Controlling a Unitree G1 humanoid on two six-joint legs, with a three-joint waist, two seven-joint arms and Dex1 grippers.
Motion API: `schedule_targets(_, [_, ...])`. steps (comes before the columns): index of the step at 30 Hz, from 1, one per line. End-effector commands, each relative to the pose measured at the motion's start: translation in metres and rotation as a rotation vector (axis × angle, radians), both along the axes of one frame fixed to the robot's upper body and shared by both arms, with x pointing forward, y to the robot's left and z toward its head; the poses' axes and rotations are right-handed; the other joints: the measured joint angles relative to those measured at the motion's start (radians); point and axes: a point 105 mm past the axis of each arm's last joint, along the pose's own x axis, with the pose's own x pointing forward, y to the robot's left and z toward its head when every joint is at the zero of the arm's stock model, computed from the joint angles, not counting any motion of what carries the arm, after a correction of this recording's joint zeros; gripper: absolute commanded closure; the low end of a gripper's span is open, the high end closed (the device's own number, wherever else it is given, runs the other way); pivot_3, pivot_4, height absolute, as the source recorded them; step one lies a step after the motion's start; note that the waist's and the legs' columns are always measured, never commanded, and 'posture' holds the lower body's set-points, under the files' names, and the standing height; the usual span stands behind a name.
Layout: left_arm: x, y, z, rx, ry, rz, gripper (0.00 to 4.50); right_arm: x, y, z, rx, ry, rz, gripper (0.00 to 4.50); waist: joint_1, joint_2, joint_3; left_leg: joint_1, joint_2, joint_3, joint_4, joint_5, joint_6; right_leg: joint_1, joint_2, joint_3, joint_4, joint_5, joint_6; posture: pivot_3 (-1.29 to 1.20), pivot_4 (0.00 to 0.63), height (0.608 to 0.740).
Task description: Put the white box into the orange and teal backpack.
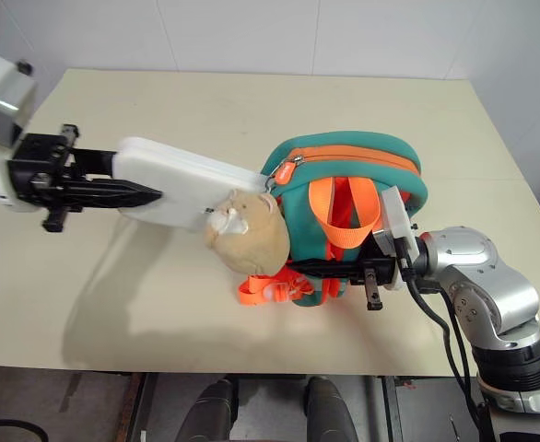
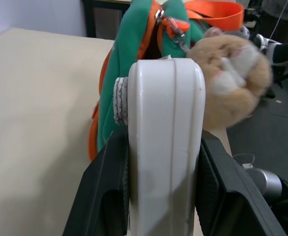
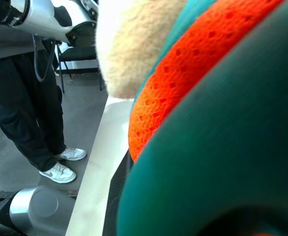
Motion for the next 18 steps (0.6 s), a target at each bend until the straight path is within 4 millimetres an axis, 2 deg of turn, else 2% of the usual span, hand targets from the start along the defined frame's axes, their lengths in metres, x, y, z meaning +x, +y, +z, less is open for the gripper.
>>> schedule_targets(1, [0.003, -0.02, 0.003, -0.009, -0.052, -0.009, 3.19, -0.002, 0.004, 0.005, 0.008, -0.035, 0.013, 4.5, 0.0, 0.0, 0.0, 0.0, 0.0, 0.0, 0.0, 0.0, 0.0, 0.0, 0.0, 0.0, 0.0, 0.0, 0.0, 0.0, 0.15, 0.74])
schedule_targets(6, [0.027, -0.05, -0.023, -0.042, 0.006, 0.033, 3.19, -0.001, 0.006, 0.004, 0.011, -0.038, 0.007, 4.5, -0.001, 0.0, 0.0, 0.0, 0.0, 0.0, 0.004, 0.0, 0.0, 0.0, 0.0, 0.0, 0.004, 0.0, 0.0, 0.0, 0.15, 0.74])
schedule_targets(12, [0.043, -0.08, -0.044, -0.057, 0.039, 0.038, 3.19, 0.001, 0.008, 0.003, 0.011, -0.039, 0.004, 4.5, 0.001, 0.0, 0.0, 0.0, 0.0, 0.0, 0.008, 0.0, 0.0, 0.001, 0.001, 0.001, 0.006, 0.0, 0.001, 0.0, 0.15, 0.74])
schedule_targets(18, [0.049, -0.101, -0.055, -0.054, 0.068, 0.01, 3.19, 0.002, 0.009, 0.003, 0.013, -0.043, 0.0, 4.5, 0.001, 0.0, 0.0, 0.001, -0.001, -0.001, 0.009, 0.0, 0.0, 0.002, 0.001, 0.001, 0.006, 0.001, 0.002, 0.0, 0.15, 0.74])
